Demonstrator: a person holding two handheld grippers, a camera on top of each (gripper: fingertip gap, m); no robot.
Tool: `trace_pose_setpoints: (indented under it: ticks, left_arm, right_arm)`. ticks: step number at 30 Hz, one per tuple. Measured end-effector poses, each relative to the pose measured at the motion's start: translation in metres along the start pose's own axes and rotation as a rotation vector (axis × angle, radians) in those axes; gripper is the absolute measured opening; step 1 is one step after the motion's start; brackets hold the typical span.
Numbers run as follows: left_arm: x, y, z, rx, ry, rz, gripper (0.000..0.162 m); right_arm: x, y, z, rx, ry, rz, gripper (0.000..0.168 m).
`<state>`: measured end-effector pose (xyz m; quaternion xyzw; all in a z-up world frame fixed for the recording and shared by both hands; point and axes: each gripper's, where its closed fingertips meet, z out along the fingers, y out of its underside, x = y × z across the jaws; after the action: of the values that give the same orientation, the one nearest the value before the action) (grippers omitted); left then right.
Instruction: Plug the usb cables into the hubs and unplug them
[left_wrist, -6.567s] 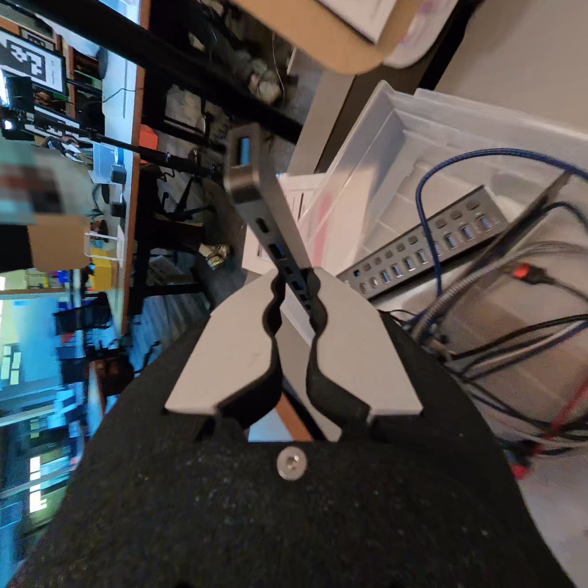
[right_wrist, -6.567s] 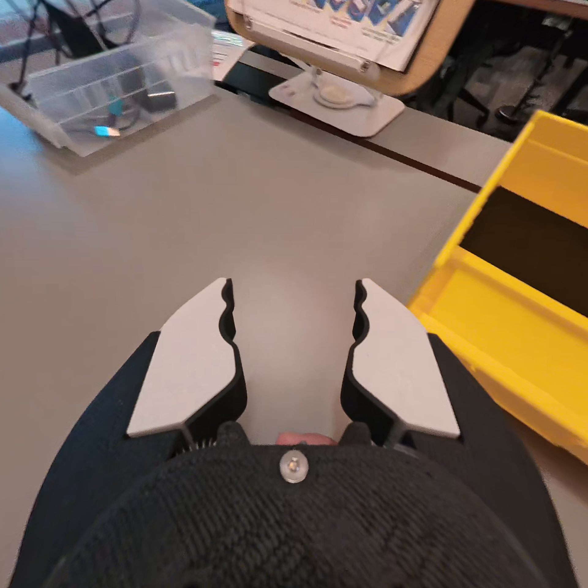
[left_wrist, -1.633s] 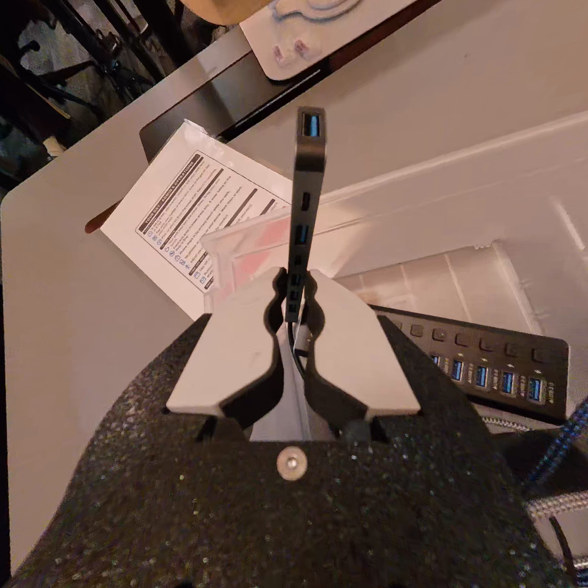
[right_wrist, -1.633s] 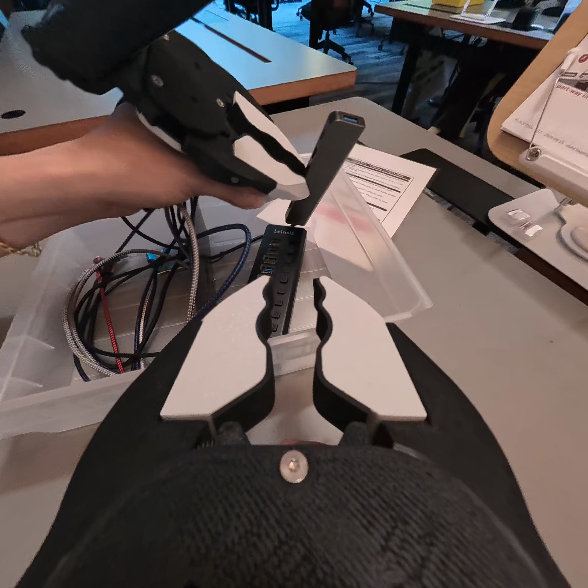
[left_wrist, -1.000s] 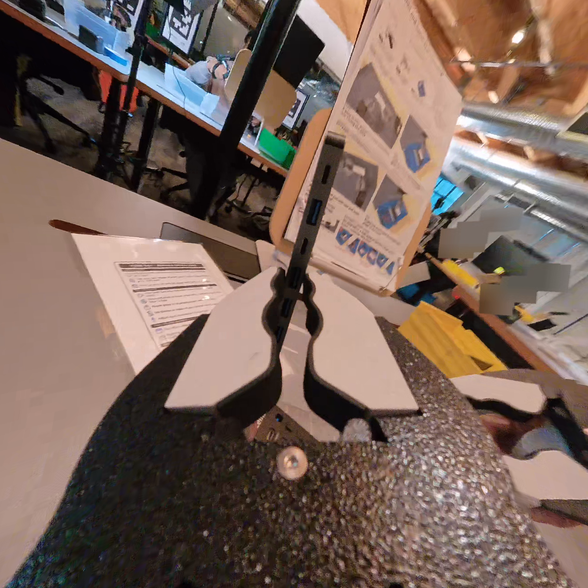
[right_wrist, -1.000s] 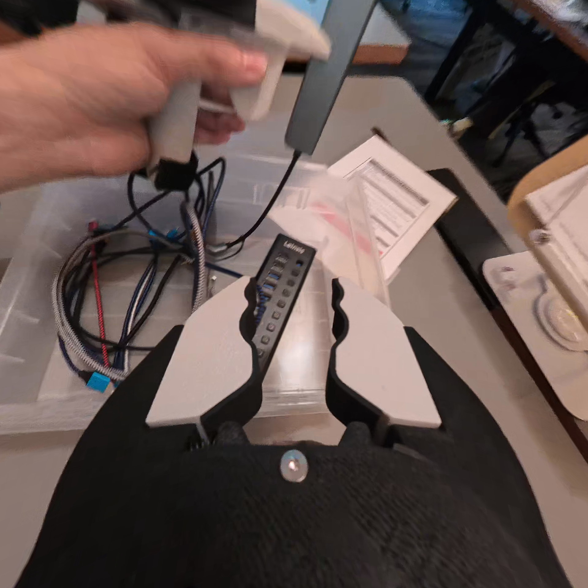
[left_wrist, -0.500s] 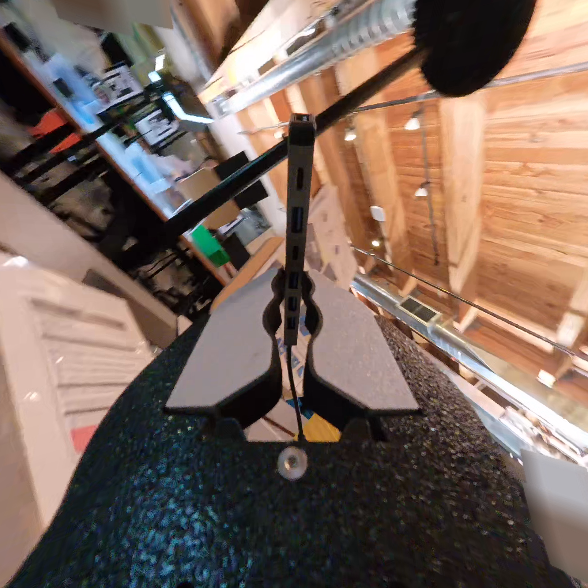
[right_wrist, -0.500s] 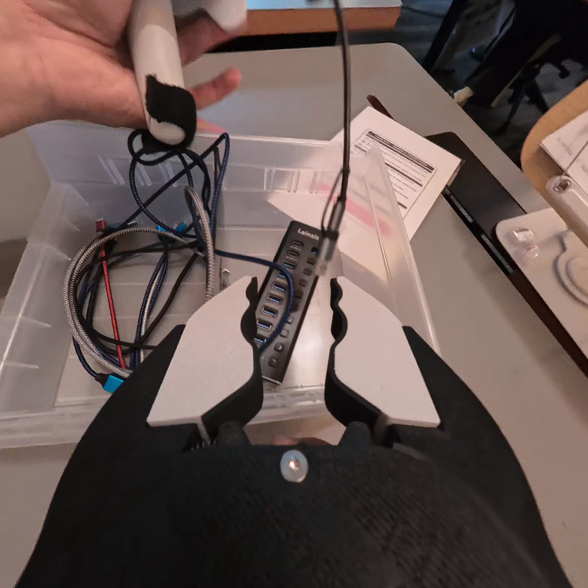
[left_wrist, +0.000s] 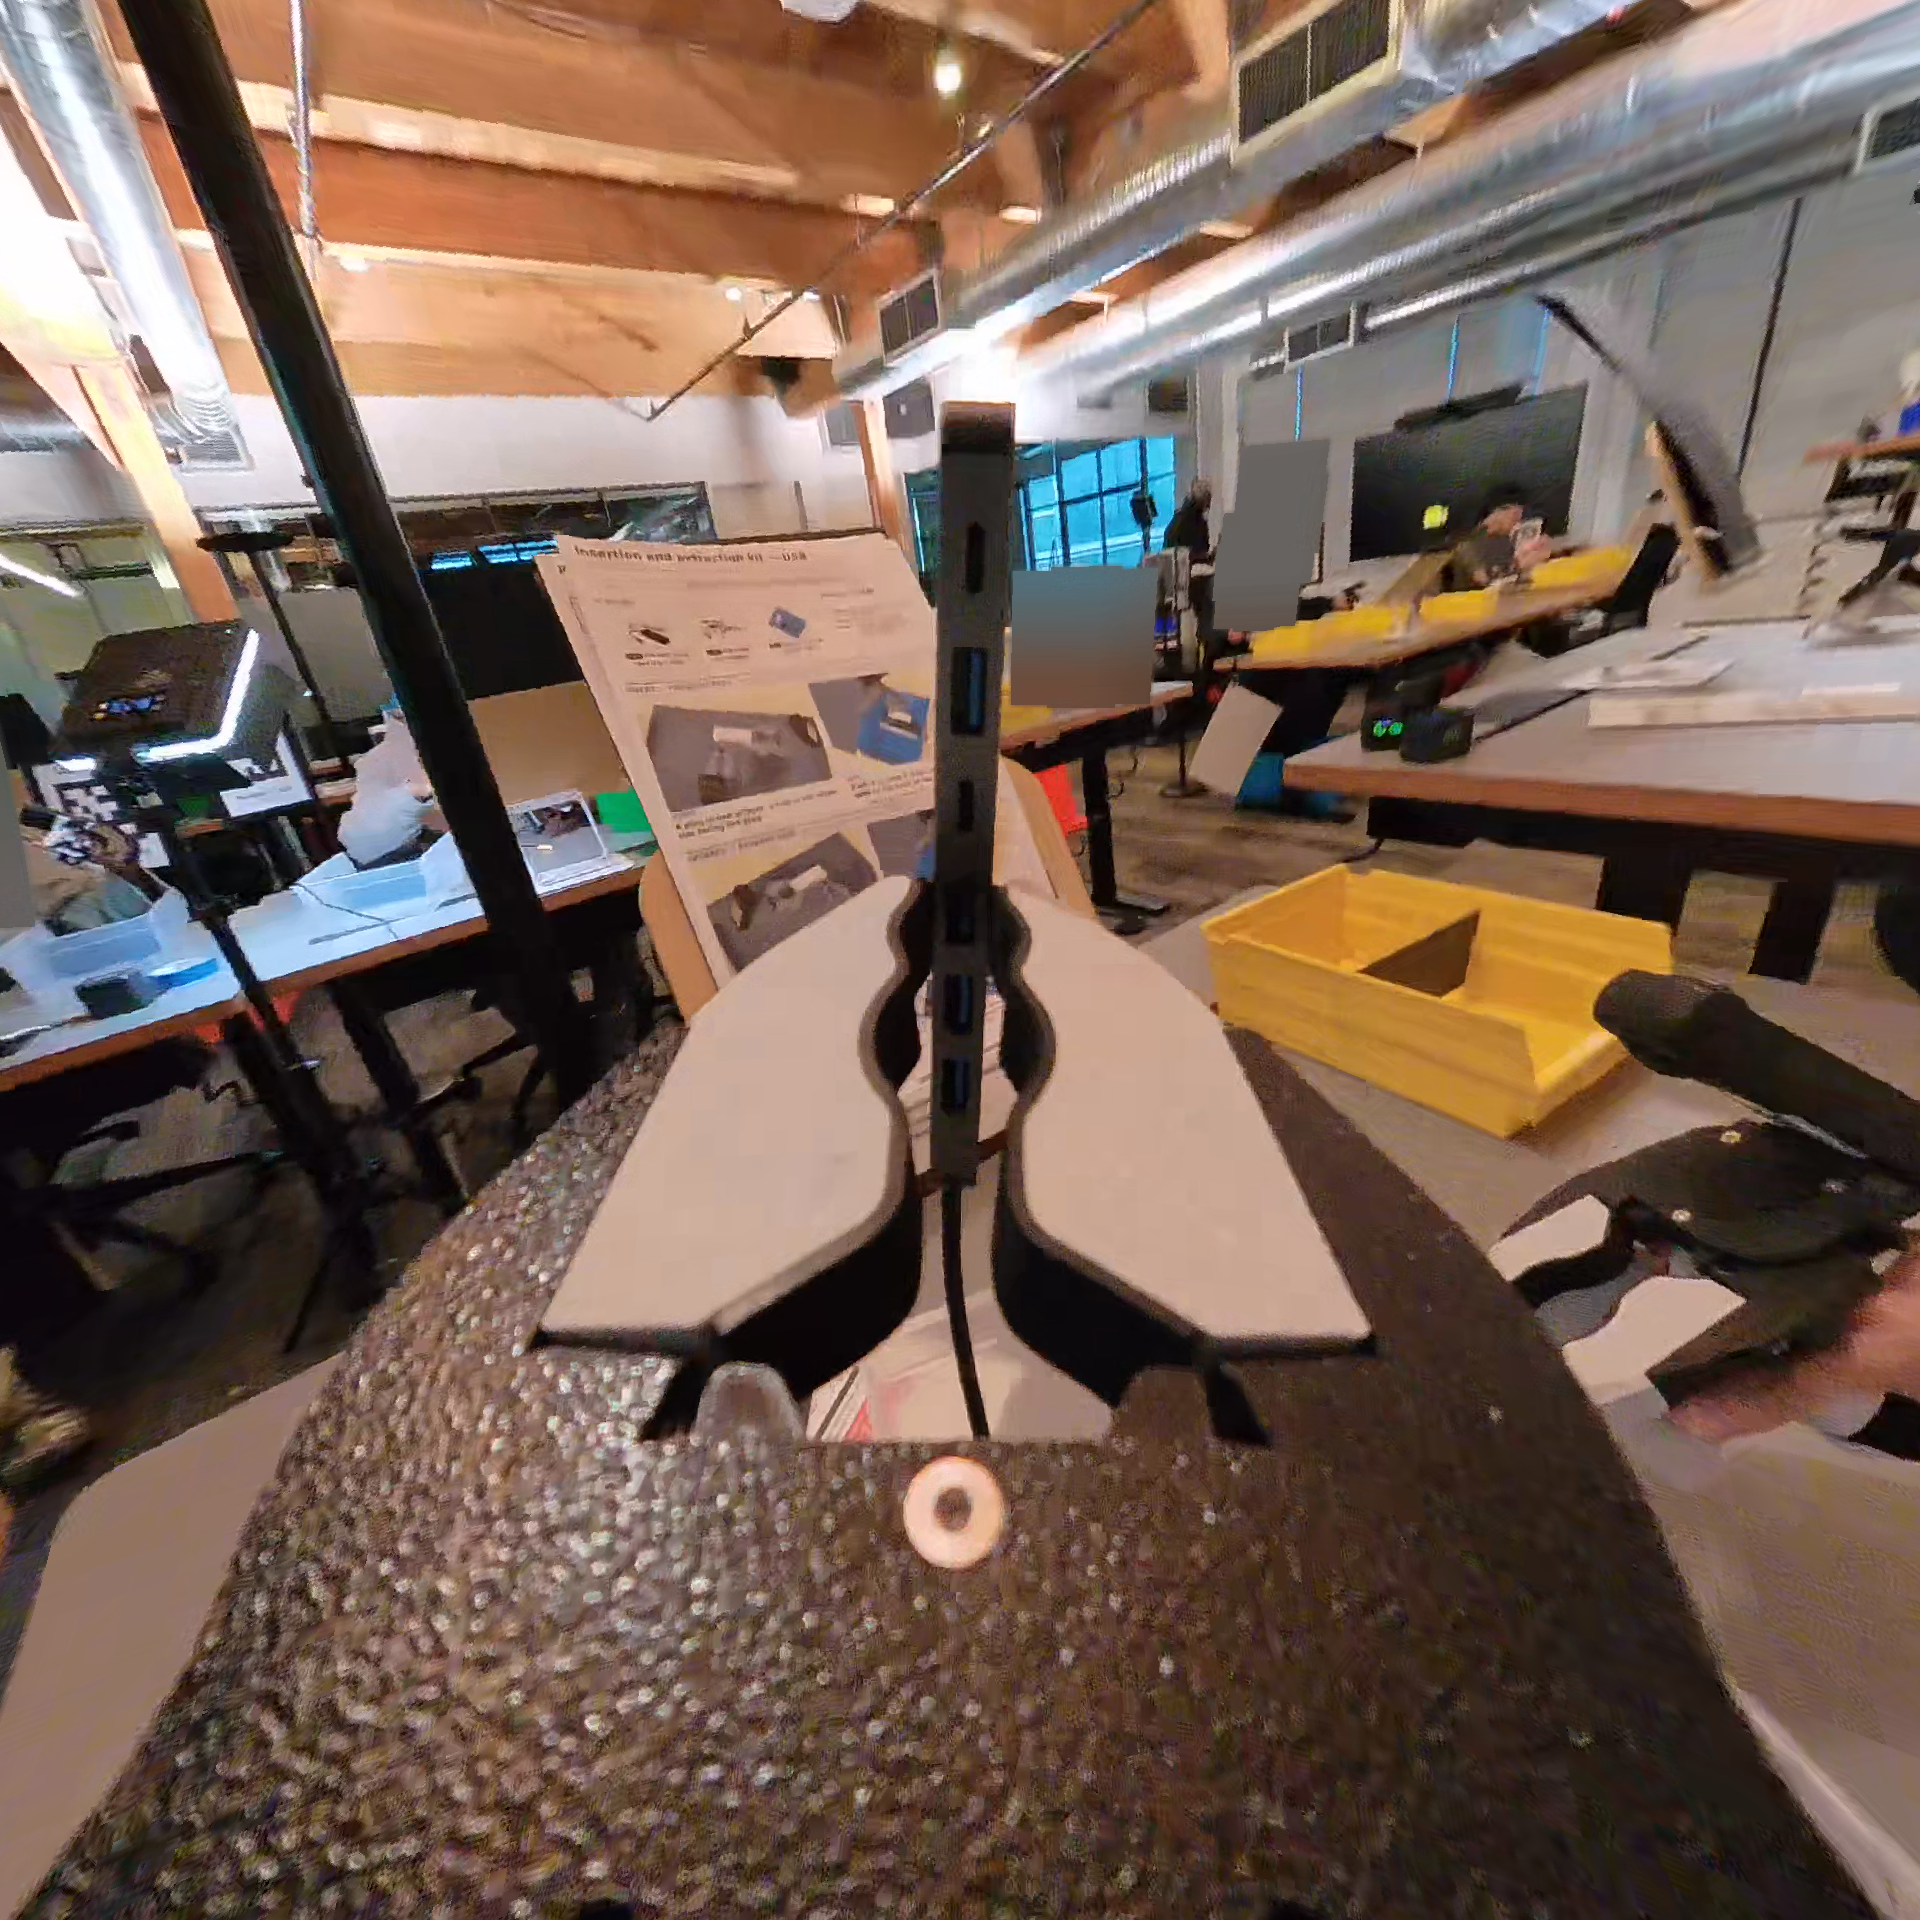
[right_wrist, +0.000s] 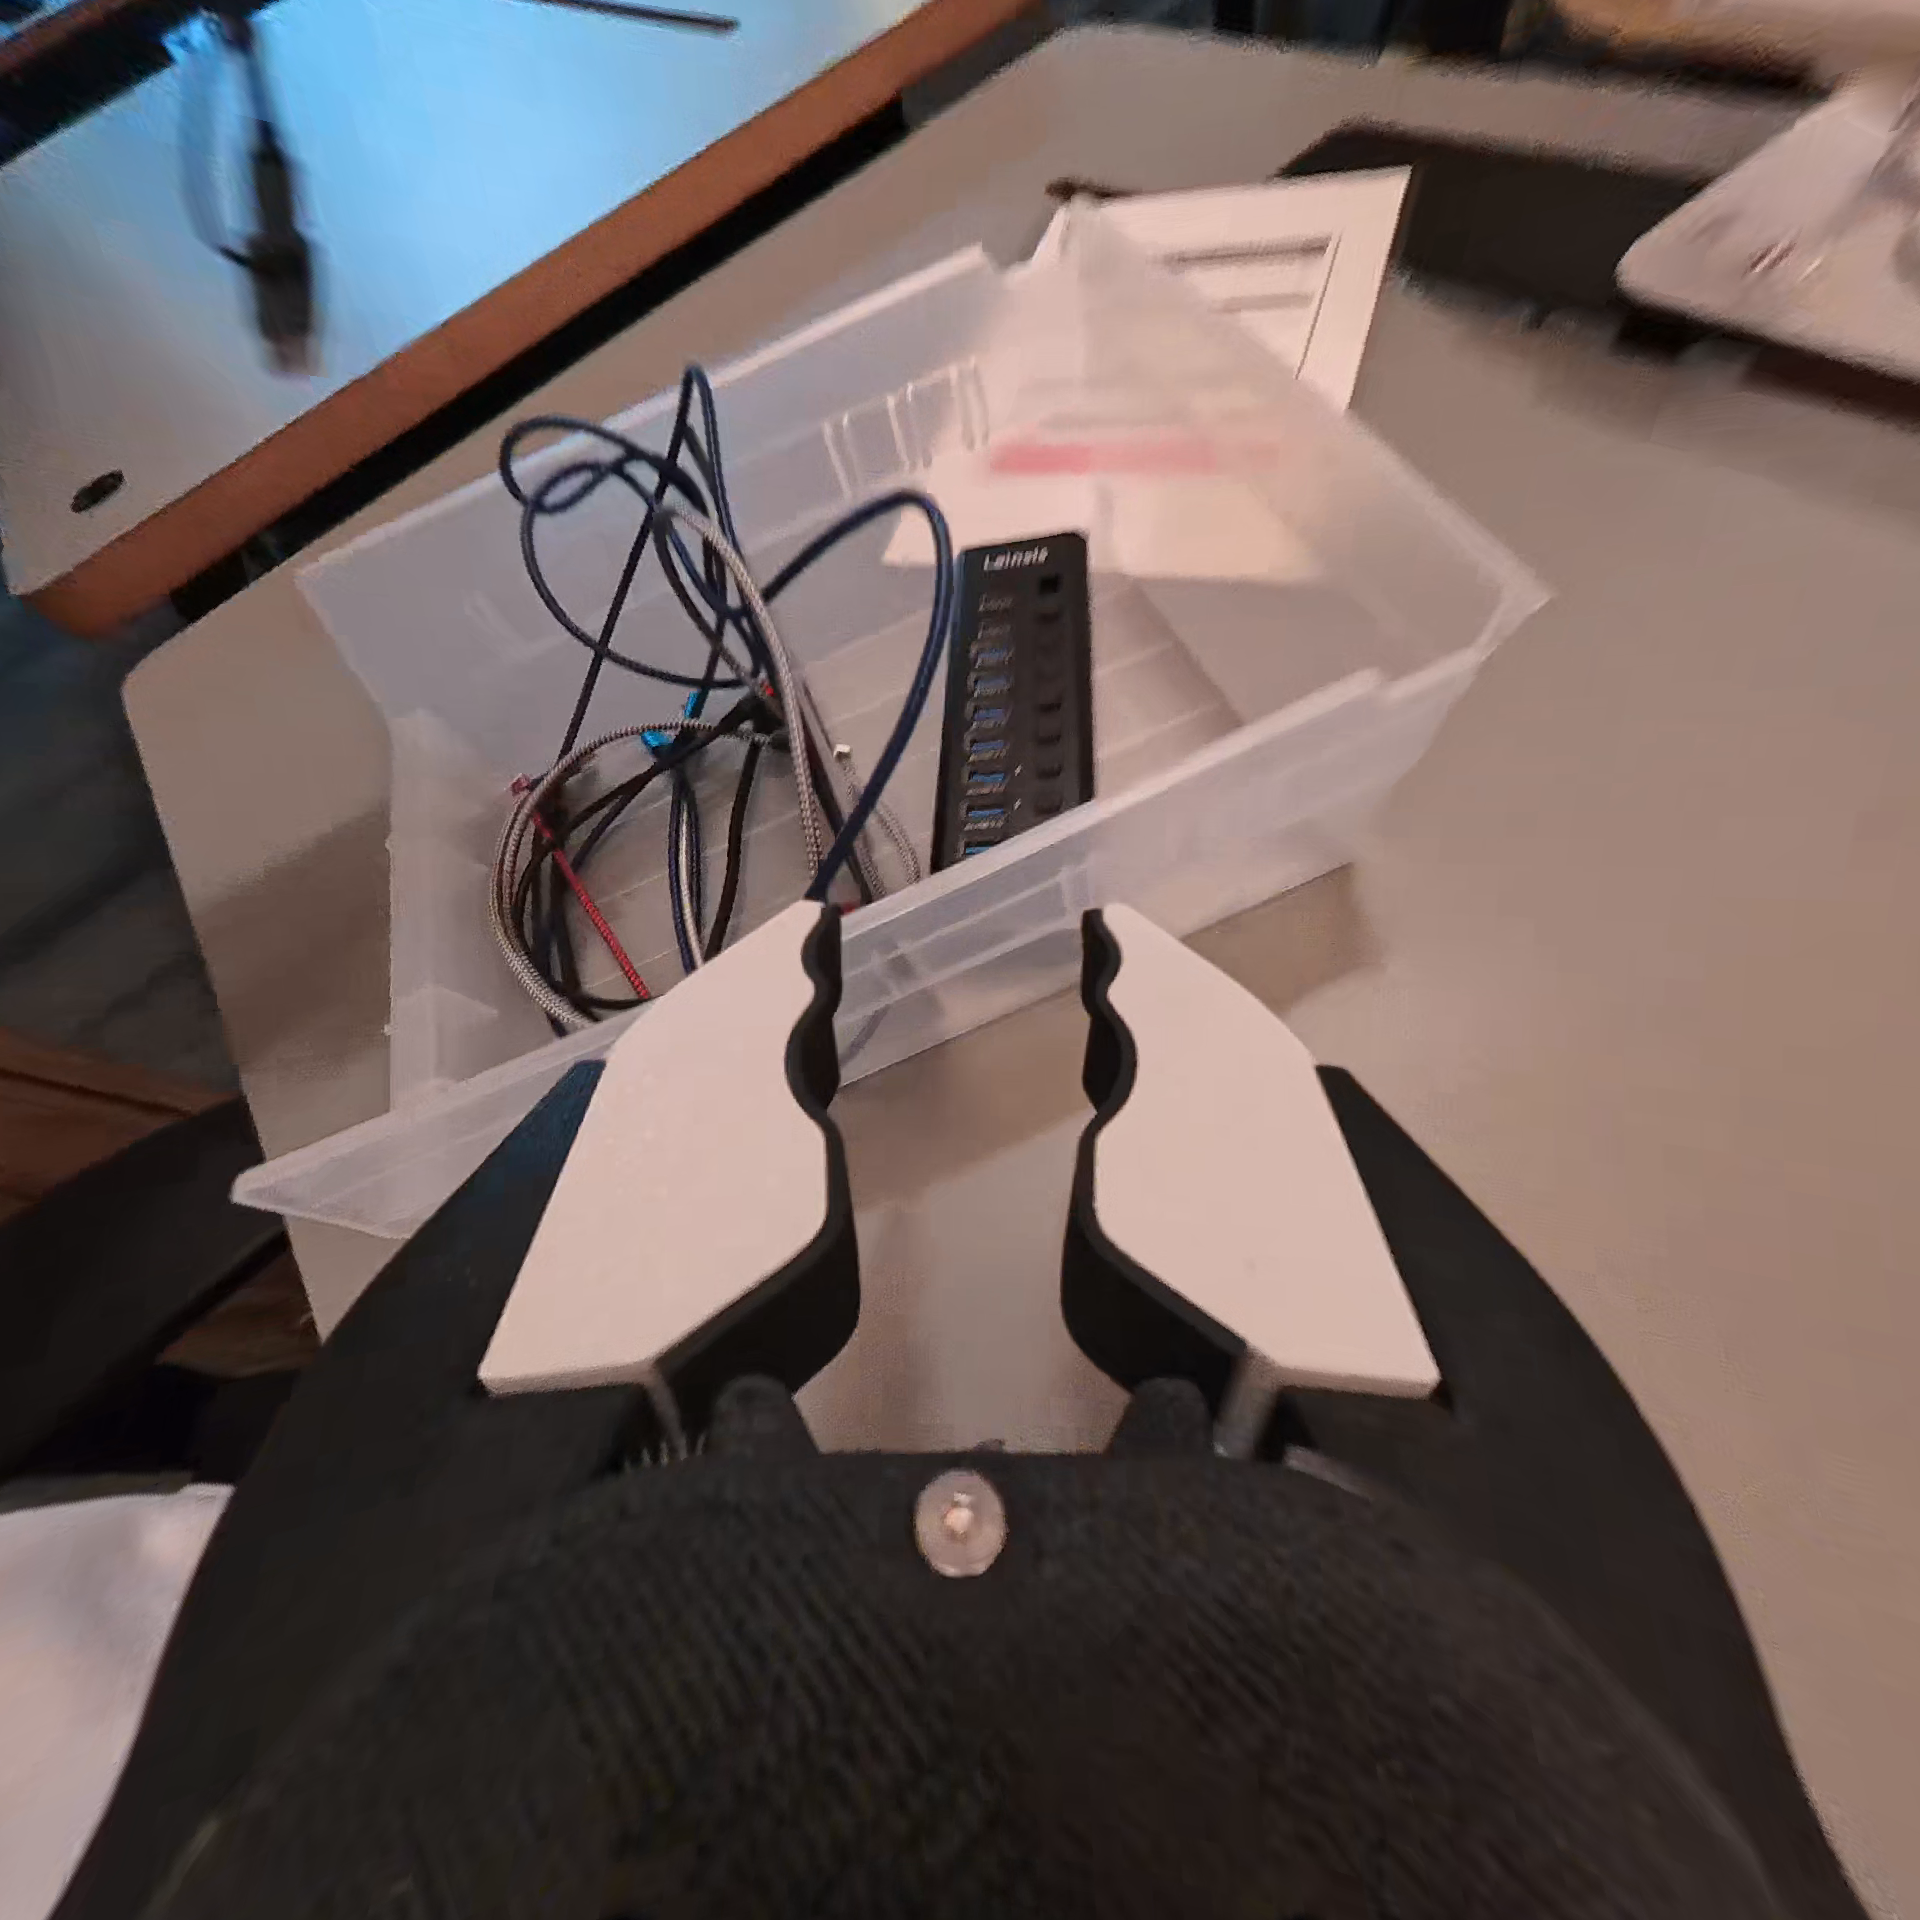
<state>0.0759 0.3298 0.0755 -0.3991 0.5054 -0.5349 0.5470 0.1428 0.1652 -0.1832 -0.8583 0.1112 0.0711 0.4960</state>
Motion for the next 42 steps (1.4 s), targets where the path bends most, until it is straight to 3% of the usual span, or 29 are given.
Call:
trace_pose_setpoints:
  ticks: [2,4,13,19,22,26,28,31,35,38,39,41,42]
  left_arm:
    - [0.011,0.004,0.000,-0.033,0.000,0.060,0.009]
    - [0.020,0.016,-0.002,-0.090,0.019,0.083,0.010]
    - [0.001,0.055,-0.034,-0.190,-0.094,0.051,0.009]
    - [-0.016,0.078,-0.050,-0.229,-0.174,0.023,0.010]
    - [-0.022,0.083,-0.050,-0.228,-0.196,0.009,0.009]
    - [-0.028,0.090,-0.048,-0.213,-0.215,-0.015,0.009]
    - [-0.032,0.093,-0.052,-0.210,-0.237,-0.036,0.009]
    - [-0.035,0.092,-0.070,-0.214,-0.261,-0.041,0.010]
    - [-0.040,0.090,-0.095,-0.267,-0.309,0.004,0.010]
    - [-0.040,0.093,-0.095,-0.343,-0.302,0.043,0.009]
    - [-0.038,0.092,-0.091,-0.354,-0.294,0.053,0.010]
    - [-0.033,0.088,-0.079,-0.342,-0.284,0.053,0.010]
    - [-0.030,0.087,-0.073,-0.335,-0.268,0.040,0.010]
  right_arm:
    - [-0.008,0.003,0.018,-0.017,-0.048,0.016,0.041]
    - [0.001,0.001,0.034,-0.044,0.043,-0.045,0.054]
    - [-0.004,-0.043,0.106,0.088,-0.068,0.169,0.045]
    - [-0.008,-0.077,0.155,0.206,-0.099,0.386,0.029]
    - [-0.004,-0.099,0.180,0.263,-0.056,0.362,0.017]
    - [-0.011,-0.115,0.215,0.237,-0.077,0.355,0.022]
    - [-0.030,-0.116,0.218,0.197,-0.154,0.331,0.029]
    - [-0.058,-0.116,0.185,0.214,-0.269,0.300,0.040]
    - [-0.089,-0.079,0.147,0.182,-0.338,0.188,0.033]
    - [-0.117,-0.068,0.154,0.177,-0.397,0.104,0.028]
    - [-0.116,-0.068,0.163,0.162,-0.347,0.089,0.032]
    - [-0.109,-0.074,0.182,0.157,-0.261,0.045,0.023]
    - [-0.109,-0.076,0.191,0.154,-0.261,0.025,0.030]
